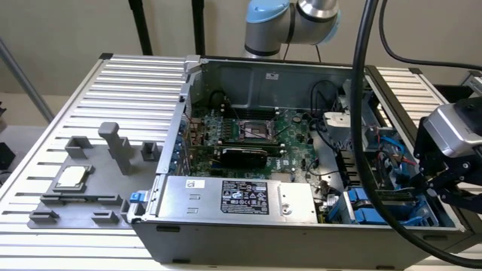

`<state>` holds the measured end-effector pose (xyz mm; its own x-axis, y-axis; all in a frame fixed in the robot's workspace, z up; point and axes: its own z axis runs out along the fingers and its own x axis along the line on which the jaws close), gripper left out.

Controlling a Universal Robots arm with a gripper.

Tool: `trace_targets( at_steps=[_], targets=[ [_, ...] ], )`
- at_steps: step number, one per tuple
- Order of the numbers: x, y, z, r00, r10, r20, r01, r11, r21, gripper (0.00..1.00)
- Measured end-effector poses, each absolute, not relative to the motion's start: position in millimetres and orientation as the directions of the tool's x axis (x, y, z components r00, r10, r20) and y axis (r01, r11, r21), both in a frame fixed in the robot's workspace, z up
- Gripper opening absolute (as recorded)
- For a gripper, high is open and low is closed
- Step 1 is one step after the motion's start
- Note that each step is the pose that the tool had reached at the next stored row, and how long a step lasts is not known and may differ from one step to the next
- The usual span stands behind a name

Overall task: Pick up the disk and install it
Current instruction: 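Insert the first disk wire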

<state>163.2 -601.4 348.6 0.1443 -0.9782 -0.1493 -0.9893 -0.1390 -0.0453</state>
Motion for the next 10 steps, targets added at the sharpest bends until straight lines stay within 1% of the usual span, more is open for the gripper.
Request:
trace_targets(
  at_steps=[10],
  targets=[
    [157.0, -599.6, 349.3, 0.149, -0.978, -0.149, -0.988, -0.144, -0.049, 0.0]
  ],
)
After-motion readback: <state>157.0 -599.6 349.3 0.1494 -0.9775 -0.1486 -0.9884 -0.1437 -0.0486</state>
